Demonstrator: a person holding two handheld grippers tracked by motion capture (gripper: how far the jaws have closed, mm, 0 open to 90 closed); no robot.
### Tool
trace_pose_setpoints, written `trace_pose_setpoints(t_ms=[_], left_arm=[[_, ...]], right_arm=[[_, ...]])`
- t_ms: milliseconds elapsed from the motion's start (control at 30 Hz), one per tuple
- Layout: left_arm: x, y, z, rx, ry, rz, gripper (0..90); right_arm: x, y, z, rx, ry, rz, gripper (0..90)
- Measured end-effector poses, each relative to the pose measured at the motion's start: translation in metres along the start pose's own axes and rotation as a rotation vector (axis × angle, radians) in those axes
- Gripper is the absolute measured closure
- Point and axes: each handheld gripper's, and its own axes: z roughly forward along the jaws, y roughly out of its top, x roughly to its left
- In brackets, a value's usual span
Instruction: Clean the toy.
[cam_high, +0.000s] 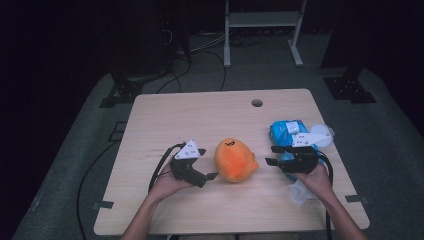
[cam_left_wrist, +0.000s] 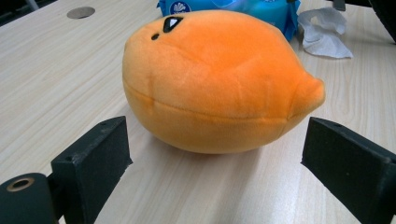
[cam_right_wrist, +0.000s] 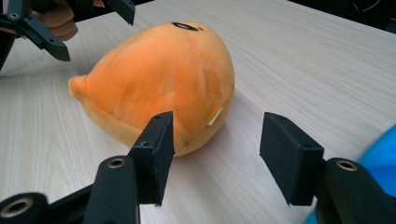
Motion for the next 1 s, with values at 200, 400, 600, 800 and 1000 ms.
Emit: trace_pose_setpoints(t_ms=[200, 400, 600, 800, 1000], left_arm=[[-0.002, -0.005, -0.004, -0.003, 0.01, -0.011, 7.2], [-0.003, -0.013, -0.008, -0.011, 0.027, -0.028, 7.2], [-0.005, -0.018, -0.016, -0.019, 0.051, -0.037, 7.1], [-0.007, -0.025, -0.021, -0.022, 0.059, -0.052, 7.2], [-0.01, -0.031, -0.025, -0.017, 0.068, -0.056, 7.1]], right_arm=[[0.0, -0.005, -0.009, 0.008, -0.012, 0.008, 41.4], [0.003, -0.01, -0.016, 0.011, -0.021, 0.002, 40.8], [0.003, -0.017, -0.024, 0.015, -0.028, 0.011, 39.8], [0.003, -0.028, -0.033, 0.015, -0.043, 0.021, 39.1], [0.004, -0.037, -0.042, 0.014, -0.055, 0.026, 38.0]])
